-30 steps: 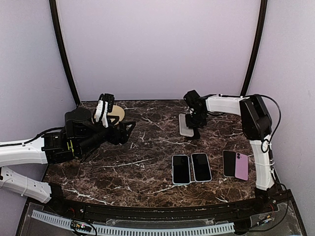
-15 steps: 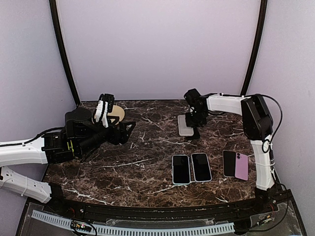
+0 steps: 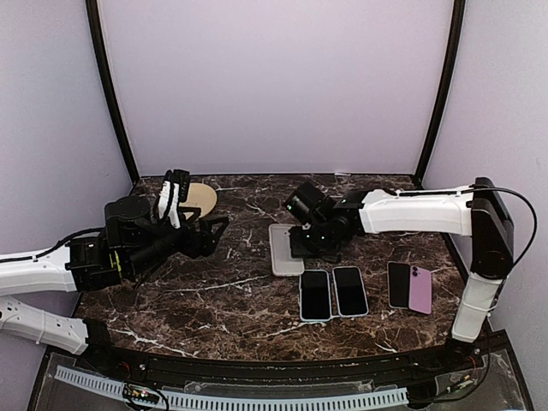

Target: Put the phone into the phone case

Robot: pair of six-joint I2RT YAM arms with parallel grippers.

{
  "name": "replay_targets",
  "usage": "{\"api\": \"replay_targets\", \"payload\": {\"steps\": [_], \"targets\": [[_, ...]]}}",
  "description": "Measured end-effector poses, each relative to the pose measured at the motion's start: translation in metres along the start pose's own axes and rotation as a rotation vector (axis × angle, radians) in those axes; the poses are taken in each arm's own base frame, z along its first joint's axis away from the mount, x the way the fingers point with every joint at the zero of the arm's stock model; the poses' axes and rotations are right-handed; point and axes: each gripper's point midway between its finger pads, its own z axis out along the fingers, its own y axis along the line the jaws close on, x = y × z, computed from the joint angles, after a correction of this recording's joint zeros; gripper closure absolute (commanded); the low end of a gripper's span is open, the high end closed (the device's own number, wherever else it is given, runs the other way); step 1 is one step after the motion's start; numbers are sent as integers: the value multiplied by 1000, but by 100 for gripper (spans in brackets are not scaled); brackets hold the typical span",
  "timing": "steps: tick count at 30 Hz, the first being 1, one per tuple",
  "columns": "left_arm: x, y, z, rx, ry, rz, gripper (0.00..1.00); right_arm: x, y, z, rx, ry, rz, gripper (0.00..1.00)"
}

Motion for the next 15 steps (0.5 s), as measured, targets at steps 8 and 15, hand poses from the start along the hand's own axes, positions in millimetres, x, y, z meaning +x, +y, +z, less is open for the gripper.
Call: {"api": "replay_targets", "payload": {"steps": [8,15], "targets": [[15,1,-3,18,28,22,17,94,39,-2,-6,136,13,100],[18,-3,-3,48,38,25,17,123,38,8,39,189,69,100]]}}
